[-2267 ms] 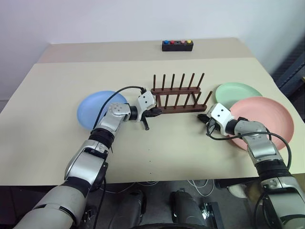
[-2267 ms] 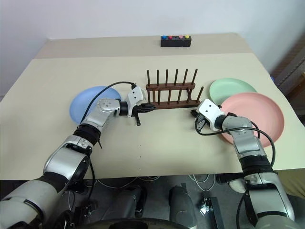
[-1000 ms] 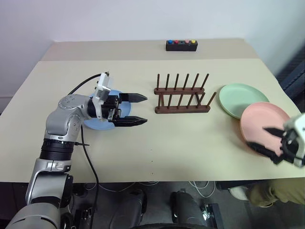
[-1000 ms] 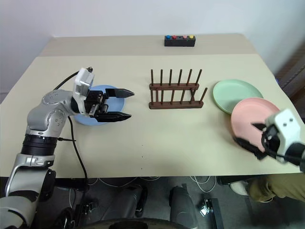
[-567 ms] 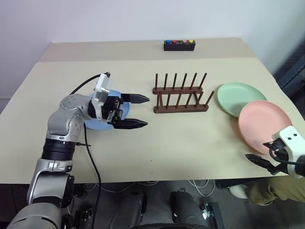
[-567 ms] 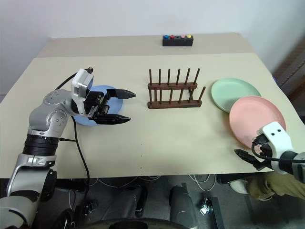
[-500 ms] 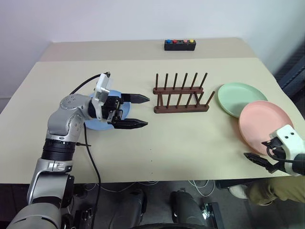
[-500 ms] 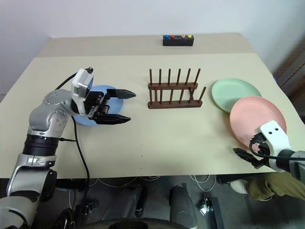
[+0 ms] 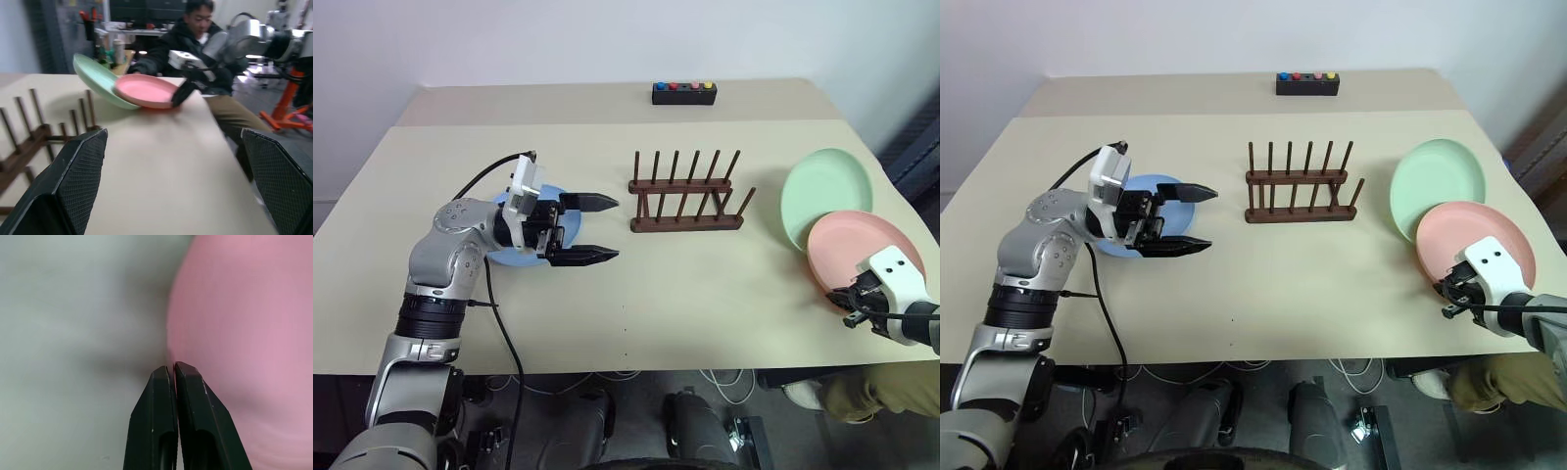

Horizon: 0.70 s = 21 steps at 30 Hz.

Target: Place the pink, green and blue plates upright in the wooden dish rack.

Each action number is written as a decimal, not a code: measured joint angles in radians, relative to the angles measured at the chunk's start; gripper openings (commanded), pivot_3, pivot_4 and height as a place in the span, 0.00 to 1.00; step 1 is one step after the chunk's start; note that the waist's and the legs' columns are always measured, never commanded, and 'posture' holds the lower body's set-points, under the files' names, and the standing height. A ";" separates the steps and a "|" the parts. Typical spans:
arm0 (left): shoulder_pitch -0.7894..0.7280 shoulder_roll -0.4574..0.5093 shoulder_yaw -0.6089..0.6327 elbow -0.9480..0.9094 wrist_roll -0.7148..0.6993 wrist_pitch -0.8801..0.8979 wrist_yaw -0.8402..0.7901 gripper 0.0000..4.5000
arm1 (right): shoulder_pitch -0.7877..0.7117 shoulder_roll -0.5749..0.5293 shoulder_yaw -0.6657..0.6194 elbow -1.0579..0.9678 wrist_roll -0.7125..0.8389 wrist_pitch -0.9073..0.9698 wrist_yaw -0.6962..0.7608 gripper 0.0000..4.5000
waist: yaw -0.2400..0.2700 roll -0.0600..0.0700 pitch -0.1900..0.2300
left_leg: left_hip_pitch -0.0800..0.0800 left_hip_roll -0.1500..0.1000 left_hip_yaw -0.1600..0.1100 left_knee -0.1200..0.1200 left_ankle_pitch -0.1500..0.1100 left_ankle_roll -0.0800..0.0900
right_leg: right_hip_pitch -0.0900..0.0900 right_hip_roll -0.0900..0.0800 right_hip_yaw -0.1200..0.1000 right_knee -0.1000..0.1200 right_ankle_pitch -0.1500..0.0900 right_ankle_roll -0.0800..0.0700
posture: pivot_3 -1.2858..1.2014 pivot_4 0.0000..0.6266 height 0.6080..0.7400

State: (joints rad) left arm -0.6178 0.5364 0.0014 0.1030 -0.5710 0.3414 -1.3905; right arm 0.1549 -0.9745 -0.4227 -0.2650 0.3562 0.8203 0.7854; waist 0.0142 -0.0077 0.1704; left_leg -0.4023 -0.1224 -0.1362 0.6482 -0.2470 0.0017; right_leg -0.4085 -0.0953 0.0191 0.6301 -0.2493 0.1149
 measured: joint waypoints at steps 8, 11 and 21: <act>-0.007 -0.007 0.002 0.045 0.019 -0.047 0.015 1.00 | -0.089 -0.051 -0.101 -0.036 0.090 0.110 0.044 0.00 | -0.001 0.000 0.000 | -0.001 0.000 0.000 -0.001 0.000 0.000 | -0.001 0.000 0.000 0.000 0.000 0.000 | 0.52 0.24 1.00; -0.011 -0.012 0.002 0.055 0.024 -0.055 0.019 1.00 | -0.191 -0.059 -0.128 -0.029 0.143 0.154 0.043 0.00 | -0.003 0.001 0.001 | -0.002 0.000 0.001 0.000 0.000 0.000 | -0.002 0.000 0.000 0.000 0.000 0.000 | 0.52 0.24 1.00; -0.034 -0.007 0.017 0.112 0.070 -0.119 0.072 1.00 | -0.744 0.100 -0.231 0.144 0.517 0.318 -0.074 0.00 | -0.001 0.003 0.004 | -0.006 -0.001 0.000 -0.001 0.000 0.001 | -0.007 -0.001 0.000 0.000 0.001 0.000 | 0.52 0.24 1.00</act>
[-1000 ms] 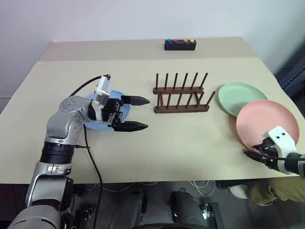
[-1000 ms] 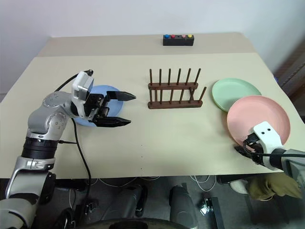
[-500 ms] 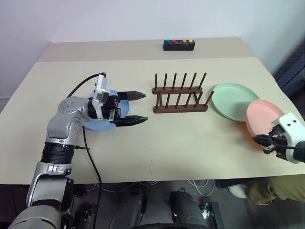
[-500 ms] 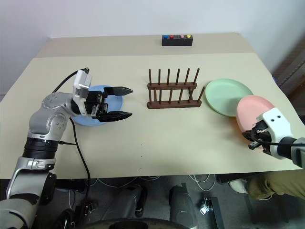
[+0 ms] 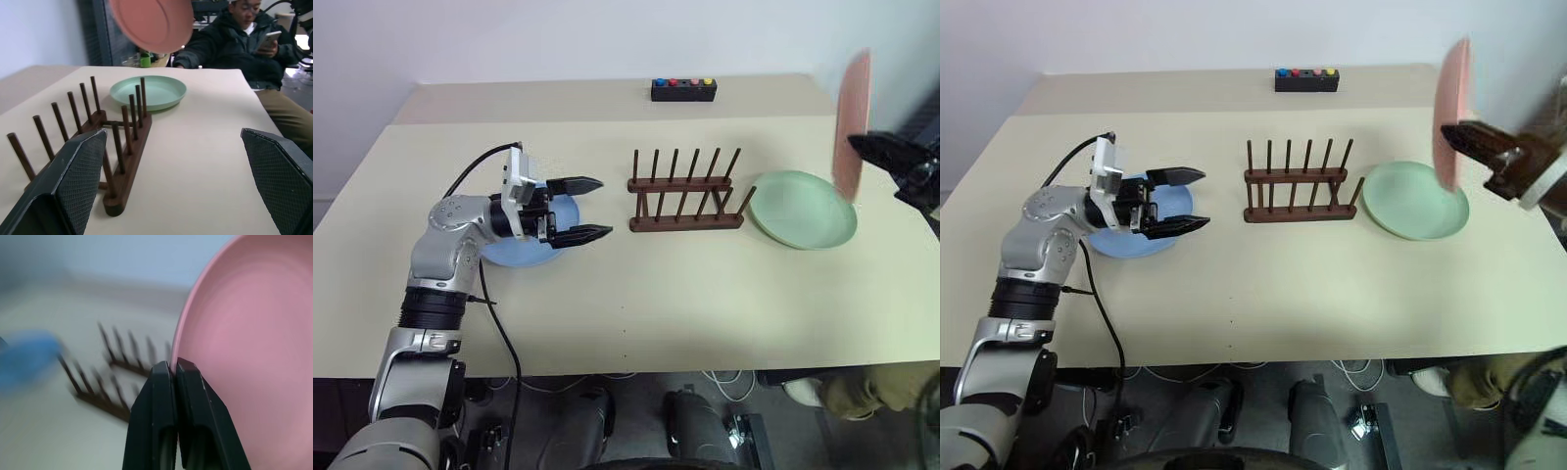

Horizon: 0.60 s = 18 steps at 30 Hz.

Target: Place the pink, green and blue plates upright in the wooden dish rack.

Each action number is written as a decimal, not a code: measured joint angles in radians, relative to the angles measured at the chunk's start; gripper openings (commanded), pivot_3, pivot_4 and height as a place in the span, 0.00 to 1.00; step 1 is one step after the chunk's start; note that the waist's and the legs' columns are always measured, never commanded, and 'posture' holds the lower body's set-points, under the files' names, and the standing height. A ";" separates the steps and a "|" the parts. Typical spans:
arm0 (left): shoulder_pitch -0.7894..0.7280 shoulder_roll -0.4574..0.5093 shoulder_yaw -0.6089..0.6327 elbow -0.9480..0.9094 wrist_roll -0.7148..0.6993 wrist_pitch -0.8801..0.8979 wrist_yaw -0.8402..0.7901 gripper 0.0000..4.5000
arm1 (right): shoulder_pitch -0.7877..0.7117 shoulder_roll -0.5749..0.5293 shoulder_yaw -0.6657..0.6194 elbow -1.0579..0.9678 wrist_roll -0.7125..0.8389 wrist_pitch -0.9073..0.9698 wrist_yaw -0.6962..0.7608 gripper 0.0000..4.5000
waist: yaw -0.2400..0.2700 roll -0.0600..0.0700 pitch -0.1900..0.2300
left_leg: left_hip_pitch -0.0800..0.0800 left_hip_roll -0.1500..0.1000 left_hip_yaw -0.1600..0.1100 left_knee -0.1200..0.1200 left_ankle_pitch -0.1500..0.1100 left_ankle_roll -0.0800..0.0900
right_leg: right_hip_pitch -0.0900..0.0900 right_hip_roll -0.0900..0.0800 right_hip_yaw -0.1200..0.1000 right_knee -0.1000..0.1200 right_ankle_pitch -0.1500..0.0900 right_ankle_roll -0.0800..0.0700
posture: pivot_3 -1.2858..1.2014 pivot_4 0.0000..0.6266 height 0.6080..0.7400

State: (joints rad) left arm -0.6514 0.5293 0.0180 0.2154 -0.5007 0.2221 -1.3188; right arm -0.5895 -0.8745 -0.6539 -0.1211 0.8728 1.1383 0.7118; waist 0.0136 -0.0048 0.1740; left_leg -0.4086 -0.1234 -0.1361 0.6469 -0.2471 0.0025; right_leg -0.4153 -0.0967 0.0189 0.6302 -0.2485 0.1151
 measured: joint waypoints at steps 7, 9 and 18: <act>0.040 0.011 0.009 -0.048 -0.006 0.011 0.025 1.00 | -0.219 0.053 -0.024 0.297 0.168 0.055 -0.008 0.00 | -0.009 0.001 0.000 | -0.002 0.000 0.002 -0.001 0.000 0.000 | -0.004 0.000 0.002 0.001 0.001 0.000 | 0.52 0.24 1.00; 0.060 0.021 0.011 -0.073 -0.015 0.021 0.031 1.00 | -0.247 0.053 -0.021 0.375 0.200 0.062 0.028 0.00 | -0.009 0.001 0.000 | -0.002 0.001 0.002 -0.002 0.000 0.000 | -0.005 0.001 0.002 0.002 0.001 0.000 | 0.52 0.24 1.00; 0.101 0.047 0.039 -0.128 -0.037 0.052 0.052 1.00 | -0.294 0.053 0.138 0.543 0.190 0.063 0.229 0.00 | -0.009 0.001 0.000 | -0.002 0.000 0.003 -0.002 0.000 0.000 | -0.006 0.001 0.003 0.002 0.001 0.000 | 0.52 0.24 1.00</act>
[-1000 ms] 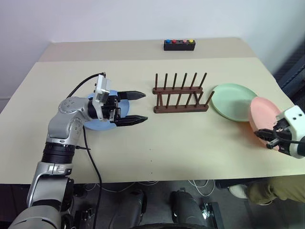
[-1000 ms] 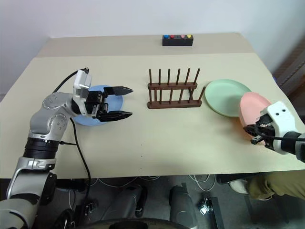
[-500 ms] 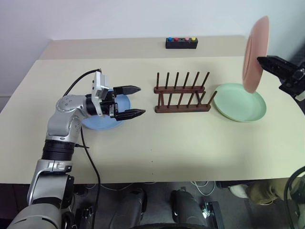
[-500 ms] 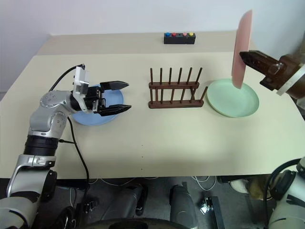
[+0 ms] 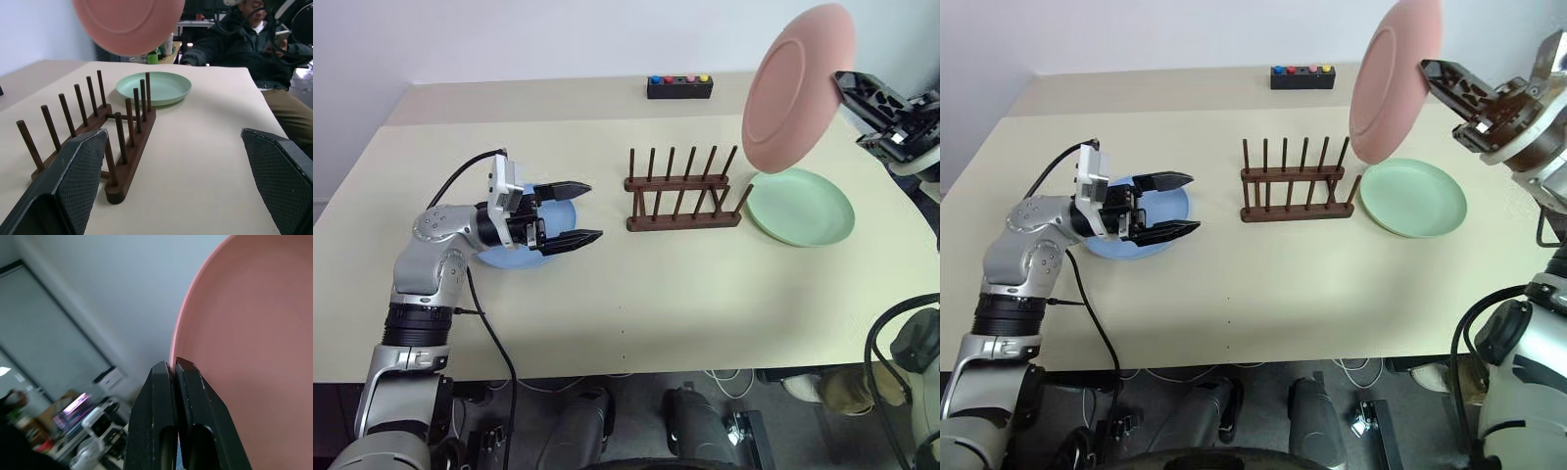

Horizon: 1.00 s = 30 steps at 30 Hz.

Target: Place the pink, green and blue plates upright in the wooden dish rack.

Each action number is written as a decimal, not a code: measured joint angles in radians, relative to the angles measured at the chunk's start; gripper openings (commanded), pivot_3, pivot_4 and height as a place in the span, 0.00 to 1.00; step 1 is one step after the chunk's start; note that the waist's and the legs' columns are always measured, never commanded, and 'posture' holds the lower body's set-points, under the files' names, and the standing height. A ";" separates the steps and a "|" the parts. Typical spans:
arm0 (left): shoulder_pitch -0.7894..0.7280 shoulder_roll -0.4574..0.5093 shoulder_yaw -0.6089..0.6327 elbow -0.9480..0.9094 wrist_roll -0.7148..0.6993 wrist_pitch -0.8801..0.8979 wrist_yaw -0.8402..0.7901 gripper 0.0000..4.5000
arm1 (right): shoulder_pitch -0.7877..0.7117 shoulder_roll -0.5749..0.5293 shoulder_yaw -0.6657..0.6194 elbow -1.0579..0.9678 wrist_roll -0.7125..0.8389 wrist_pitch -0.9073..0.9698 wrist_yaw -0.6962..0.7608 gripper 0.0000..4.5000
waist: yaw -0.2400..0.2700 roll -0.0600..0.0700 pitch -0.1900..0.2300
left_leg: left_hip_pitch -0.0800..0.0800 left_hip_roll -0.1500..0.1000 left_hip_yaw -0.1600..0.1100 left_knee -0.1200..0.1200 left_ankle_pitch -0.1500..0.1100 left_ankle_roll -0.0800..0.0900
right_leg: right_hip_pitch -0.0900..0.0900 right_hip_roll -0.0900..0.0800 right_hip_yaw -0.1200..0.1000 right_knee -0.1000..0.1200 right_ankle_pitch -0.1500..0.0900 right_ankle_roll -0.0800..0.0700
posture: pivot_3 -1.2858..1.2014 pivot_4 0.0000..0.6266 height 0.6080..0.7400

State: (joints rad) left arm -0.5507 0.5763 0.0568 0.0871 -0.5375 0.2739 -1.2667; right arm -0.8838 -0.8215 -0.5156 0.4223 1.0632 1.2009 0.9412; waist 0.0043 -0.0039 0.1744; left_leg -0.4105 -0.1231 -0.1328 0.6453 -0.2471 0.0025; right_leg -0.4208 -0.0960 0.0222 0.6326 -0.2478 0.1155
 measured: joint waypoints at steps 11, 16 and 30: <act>0.038 0.017 0.006 -0.060 -0.017 0.022 0.014 1.00 | -0.029 -0.014 0.157 0.161 -0.158 -0.115 0.205 0.00 | 0.001 0.000 0.000 | 0.000 0.000 0.000 0.000 0.000 0.000 | -0.001 0.000 0.000 0.000 0.000 0.000 | 0.52 0.24 1.00; 0.048 0.024 0.008 -0.070 -0.019 0.024 0.026 1.00 | -0.035 -0.022 0.165 0.193 -0.200 -0.133 0.227 0.00 | 0.001 0.000 0.000 | 0.000 0.000 0.000 0.000 0.000 0.000 | -0.001 0.000 0.000 0.001 0.000 0.000 | 0.52 0.24 1.00; 0.048 0.025 0.007 -0.080 -0.019 0.029 0.028 1.00 | -0.030 0.021 0.205 0.256 -0.316 -0.207 0.247 0.31 | 0.000 0.000 0.000 | 0.000 0.000 0.001 0.000 0.000 -0.001 | -0.002 0.000 0.000 0.001 0.000 0.000 | 0.52 0.24 1.00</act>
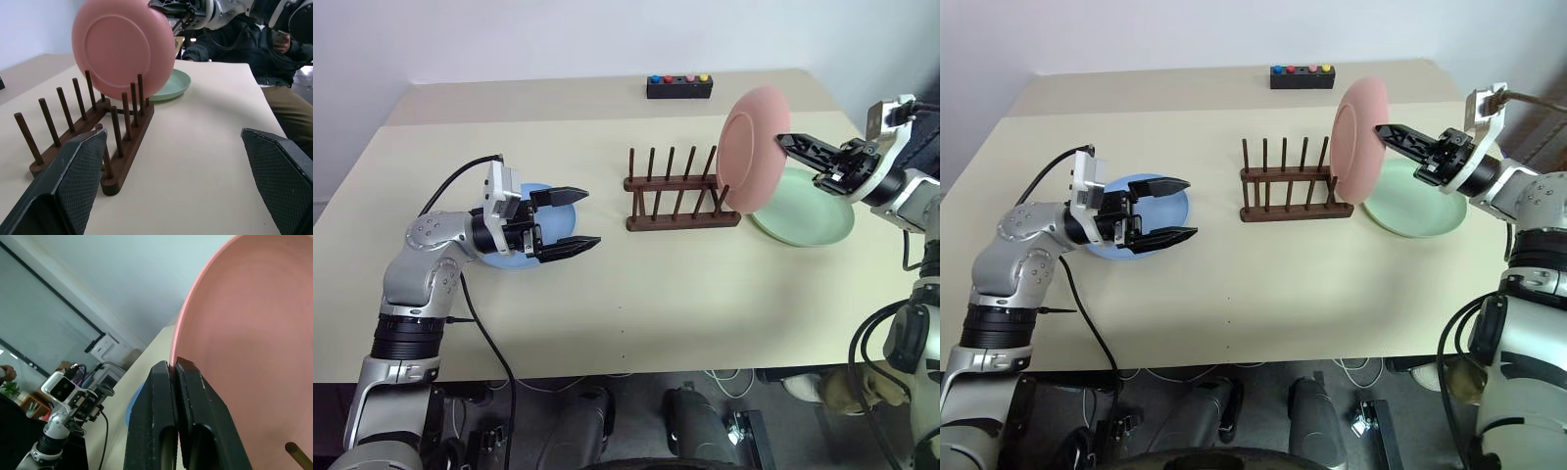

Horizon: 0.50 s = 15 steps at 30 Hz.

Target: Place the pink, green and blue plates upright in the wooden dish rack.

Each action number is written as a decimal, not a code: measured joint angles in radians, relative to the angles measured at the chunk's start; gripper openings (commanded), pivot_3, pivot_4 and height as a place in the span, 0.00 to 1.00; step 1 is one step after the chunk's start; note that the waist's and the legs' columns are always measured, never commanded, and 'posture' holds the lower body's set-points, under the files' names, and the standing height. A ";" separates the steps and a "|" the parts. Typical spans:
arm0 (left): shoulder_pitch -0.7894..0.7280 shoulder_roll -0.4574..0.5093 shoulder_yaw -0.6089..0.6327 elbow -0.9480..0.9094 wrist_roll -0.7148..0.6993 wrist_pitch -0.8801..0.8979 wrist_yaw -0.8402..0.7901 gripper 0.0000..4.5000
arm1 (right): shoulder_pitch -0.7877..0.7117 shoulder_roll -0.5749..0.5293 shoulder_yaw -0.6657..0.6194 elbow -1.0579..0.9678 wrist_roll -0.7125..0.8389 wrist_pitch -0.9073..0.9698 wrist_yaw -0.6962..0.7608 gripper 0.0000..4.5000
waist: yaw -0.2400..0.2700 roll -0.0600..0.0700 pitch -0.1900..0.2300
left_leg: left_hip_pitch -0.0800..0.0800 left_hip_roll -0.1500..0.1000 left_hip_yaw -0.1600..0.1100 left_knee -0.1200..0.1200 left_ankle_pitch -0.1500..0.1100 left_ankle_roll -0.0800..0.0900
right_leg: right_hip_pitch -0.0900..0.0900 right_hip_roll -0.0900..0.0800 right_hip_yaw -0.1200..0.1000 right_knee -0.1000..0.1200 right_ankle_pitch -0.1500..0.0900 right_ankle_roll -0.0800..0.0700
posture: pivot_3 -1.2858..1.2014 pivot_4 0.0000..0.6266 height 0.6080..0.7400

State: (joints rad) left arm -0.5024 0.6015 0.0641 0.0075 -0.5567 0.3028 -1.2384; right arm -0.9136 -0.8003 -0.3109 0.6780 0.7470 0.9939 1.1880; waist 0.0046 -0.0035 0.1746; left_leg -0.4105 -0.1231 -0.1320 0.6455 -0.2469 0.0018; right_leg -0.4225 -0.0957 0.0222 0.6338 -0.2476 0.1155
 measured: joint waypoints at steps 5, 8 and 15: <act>0.007 0.000 0.000 -0.011 -0.001 0.003 0.000 1.00 | -0.001 0.008 0.000 0.004 -0.024 -0.013 -0.008 0.85 | 0.000 0.000 0.000 | 0.000 0.000 0.000 0.000 0.000 0.000 | 0.000 0.000 0.000 0.000 0.000 0.000 | 0.52 0.24 1.00; 0.016 0.000 0.000 -0.011 0.000 0.004 0.001 1.00 | -0.001 0.007 0.000 0.005 -0.039 -0.043 -0.020 0.99 | 0.000 0.000 0.000 | 0.000 0.000 0.000 0.000 0.000 0.000 | 0.000 0.000 0.000 0.000 0.000 0.000 | 0.52 0.24 1.00; 0.016 0.000 -0.002 -0.013 -0.001 0.012 0.001 1.00 | 0.040 -0.010 -0.038 -0.071 -0.072 -0.188 -0.035 0.99 | 0.002 0.000 0.000 | 0.000 0.000 0.000 0.000 0.000 0.000 | 0.000 0.000 0.000 0.001 0.000 0.000 | 0.52 0.24 1.00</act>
State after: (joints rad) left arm -0.4863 0.6015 0.0619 -0.0053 -0.5575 0.3152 -1.2375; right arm -0.8735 -0.8102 -0.3491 0.6072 0.6746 0.8061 1.1530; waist 0.0062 -0.0035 0.1746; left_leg -0.4105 -0.1231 -0.1317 0.6457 -0.2466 0.0014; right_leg -0.4228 -0.0956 0.0222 0.6347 -0.2476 0.1155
